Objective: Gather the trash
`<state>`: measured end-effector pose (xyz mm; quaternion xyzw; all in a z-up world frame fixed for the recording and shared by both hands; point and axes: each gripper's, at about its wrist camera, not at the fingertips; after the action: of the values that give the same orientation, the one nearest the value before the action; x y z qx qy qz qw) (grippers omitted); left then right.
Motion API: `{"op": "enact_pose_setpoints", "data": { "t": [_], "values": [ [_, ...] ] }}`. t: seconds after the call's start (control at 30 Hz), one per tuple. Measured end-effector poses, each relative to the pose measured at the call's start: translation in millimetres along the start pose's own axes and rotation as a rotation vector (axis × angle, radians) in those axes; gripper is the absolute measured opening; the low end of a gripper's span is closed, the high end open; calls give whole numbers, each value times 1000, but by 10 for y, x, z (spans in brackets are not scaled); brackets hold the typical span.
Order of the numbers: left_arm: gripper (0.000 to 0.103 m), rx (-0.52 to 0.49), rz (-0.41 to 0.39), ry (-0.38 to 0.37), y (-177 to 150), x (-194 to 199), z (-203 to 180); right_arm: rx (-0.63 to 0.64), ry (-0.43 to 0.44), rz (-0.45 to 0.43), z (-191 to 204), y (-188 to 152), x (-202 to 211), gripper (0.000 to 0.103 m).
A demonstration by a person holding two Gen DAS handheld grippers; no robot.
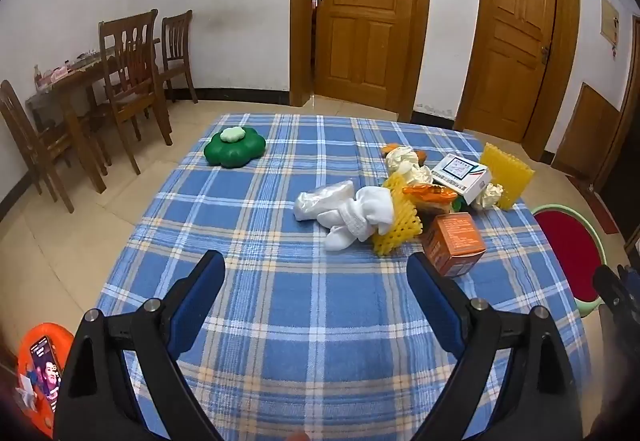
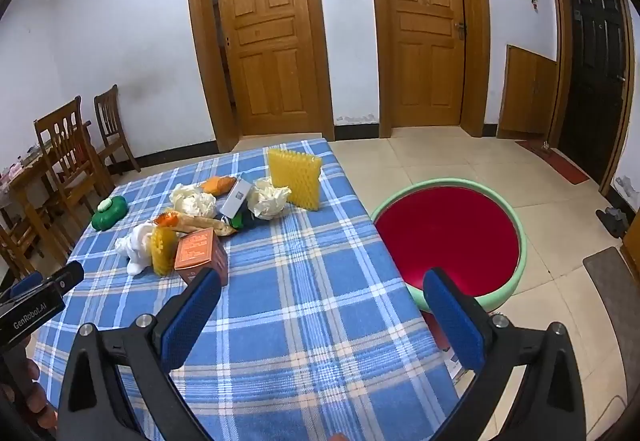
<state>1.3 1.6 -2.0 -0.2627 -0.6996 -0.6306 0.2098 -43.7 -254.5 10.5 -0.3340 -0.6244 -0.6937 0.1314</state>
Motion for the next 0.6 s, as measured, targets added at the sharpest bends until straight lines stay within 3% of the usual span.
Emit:
{"op": "enact_pose_setpoints", "data": {
  "t": [0.23, 0.3, 0.6],
  "values": [
    [92, 46, 44, -28, 108, 30, 225, -10, 16, -10, -43, 54, 75, 103],
    [92, 8, 27, 12, 19, 46, 14, -7, 14, -11, -30, 57, 78, 103],
    [92, 11, 22, 13, 11, 49, 36, -1, 14, -11, -13, 78, 94, 103]
  ]
}}
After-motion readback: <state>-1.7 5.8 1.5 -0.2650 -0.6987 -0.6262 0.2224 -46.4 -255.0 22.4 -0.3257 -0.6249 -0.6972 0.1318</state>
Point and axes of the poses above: each gripper's, at about its wrist camera, not at the fingertips, and x roughly against the way its jaws point, z to its left, y to its top, and after that the axes turned 5 degrees about -y, right-handed
